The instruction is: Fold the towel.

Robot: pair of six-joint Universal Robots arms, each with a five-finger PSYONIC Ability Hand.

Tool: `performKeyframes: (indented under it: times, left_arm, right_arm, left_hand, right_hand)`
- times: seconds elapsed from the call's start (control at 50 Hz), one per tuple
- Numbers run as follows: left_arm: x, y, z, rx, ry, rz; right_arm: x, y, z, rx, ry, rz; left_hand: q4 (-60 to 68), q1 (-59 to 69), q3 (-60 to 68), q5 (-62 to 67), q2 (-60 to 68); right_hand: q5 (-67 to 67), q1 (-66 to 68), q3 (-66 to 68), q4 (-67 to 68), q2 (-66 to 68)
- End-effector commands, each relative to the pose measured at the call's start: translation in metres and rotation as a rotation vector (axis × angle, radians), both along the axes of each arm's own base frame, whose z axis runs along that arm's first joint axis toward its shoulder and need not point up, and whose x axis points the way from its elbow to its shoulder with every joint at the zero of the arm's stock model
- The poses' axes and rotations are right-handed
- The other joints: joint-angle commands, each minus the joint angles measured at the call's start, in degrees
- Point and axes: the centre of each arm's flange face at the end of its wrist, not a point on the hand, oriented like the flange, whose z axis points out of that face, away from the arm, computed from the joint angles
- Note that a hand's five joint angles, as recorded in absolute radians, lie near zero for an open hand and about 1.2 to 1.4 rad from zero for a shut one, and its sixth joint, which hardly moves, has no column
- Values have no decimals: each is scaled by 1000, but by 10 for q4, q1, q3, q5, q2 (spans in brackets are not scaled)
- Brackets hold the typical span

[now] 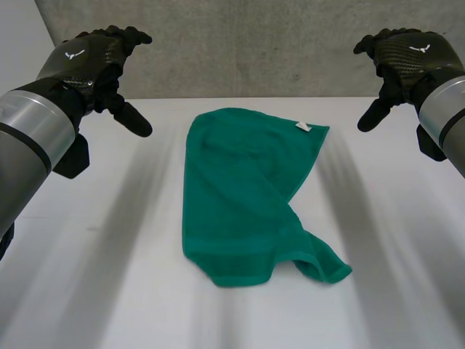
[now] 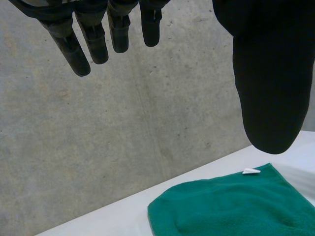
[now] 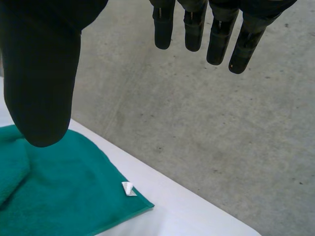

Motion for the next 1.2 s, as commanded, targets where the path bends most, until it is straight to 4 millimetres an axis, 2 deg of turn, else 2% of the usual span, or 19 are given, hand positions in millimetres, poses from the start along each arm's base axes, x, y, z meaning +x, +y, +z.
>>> performKeyframes:
  times: [0.02, 0.14, 0.34, 0.46, 0.54, 0.58, 0.64, 0.66, 0.68, 0.7, 0.76, 0.82, 0.84, 0.86, 0.94, 1.0, 1.1, 1.12, 1.2]
  left_arm:
    - [-1, 1, -3, 6, -9, -5]
    - [-1, 2, -5, 12, -11, -5]
    - [-3, 4, -9, 22, -15, -11]
    - [-4, 3, -10, 22, -15, -12]
    - [-4, 3, -10, 20, -13, -11]
    - [-4, 3, -10, 20, -13, -11]
    - [-4, 3, -11, 21, -14, -11]
    - [-4, 3, -11, 21, -14, -11]
    - [-4, 3, -11, 21, -14, -11]
    - [-4, 3, -11, 21, -14, -11]
    - [-4, 1, -12, 22, -16, -11]
    - [-7, 0, -14, 16, -13, -17]
    - [-8, -2, -15, 13, -14, -18]
    - [-9, -3, -17, 13, -14, -18]
    - [-13, -14, -27, 13, -16, -17]
    - [-15, -30, -46, 35, -27, -6]
    - [-15, -47, -71, 80, -46, 9]
    - [-14, -57, -88, 117, -64, 7]
    - [-21, -64, -117, 182, -92, -61]
  right_arm:
    - [6, 8, -11, 26, 138, 93]
    - [16, 44, -41, 159, 377, 232]
    - [41, 98, -108, 272, 389, 441]
    - [46, 98, -137, 221, 377, 452]
    - [57, 93, -171, 187, 389, 456]
    - [61, 91, -179, 182, 394, 455]
    - [63, 86, -190, 189, 426, 424]
    - [62, 82, -190, 186, 434, 409]
    - [62, 82, -190, 186, 434, 409]
    - [62, 76, -187, 170, 443, 383]
    - [64, 67, -170, 113, 414, 340]
    - [64, 70, -112, -41, 332, 324]
    - [62, 75, -82, -124, 291, 317]
    - [62, 75, -82, -125, 291, 317]
    - [62, 77, -21, -265, 186, 307]
    - [61, 78, -10, -273, 167, 306]
    - [50, 95, 37, -326, 129, 307]
    - [50, 95, 37, -326, 129, 307]
    - [51, 102, 58, -375, 103, 320]
  left_hand:
    - [-16, -4, -22, -26, -18]
    - [-16, -4, -22, -26, -18]
    - [-14, -3, -21, -24, -16]
    - [-14, -3, -21, -24, -16]
    - [-14, -3, -21, -24, -16]
    - [-14, -3, -21, -24, -16]
    - [-14, -3, -21, -24, -16]
    - [-14, -3, -21, -24, -16]
    - [-14, -3, -21, -24, -16]
    - [-14, -3, -21, -24, -16]
    - [-14, -3, -21, -24, -16]
    - [-14, -3, -21, -24, -16]
    - [-14, -3, -21, -24, -16]
    - [-14, -3, -21, -24, -16]
    - [-14, -3, -21, -24, -16]
    - [-16, -4, -22, -26, -18]
    - [-16, -4, -22, -26, -18]
    - [-16, -5, -23, -26, -18]
    - [-16, -5, -23, -26, -18]
  right_hand:
    - [-32, -15, -24, -34, -36]
    - [-32, -15, -24, -34, -36]
    - [-32, -15, -24, -34, -36]
    - [-32, -15, -24, -34, -36]
    - [-5, 13, 4, -7, -9]
    - [46, 63, 54, 44, 42]
    - [240, 258, 249, 238, 236]
    - [369, 387, 378, 367, 365]
    - [371, 388, 379, 369, 366]
    - [665, 682, 673, 663, 661]
    - [668, 685, 676, 666, 664]
    - [668, 685, 676, 666, 664]
    - [668, 685, 676, 666, 664]
    - [668, 685, 676, 666, 664]
    - [668, 685, 676, 666, 664]
    - [668, 685, 676, 666, 664]
    - [668, 685, 676, 666, 664]
    - [668, 685, 676, 666, 664]
    - [668, 685, 676, 666, 664]
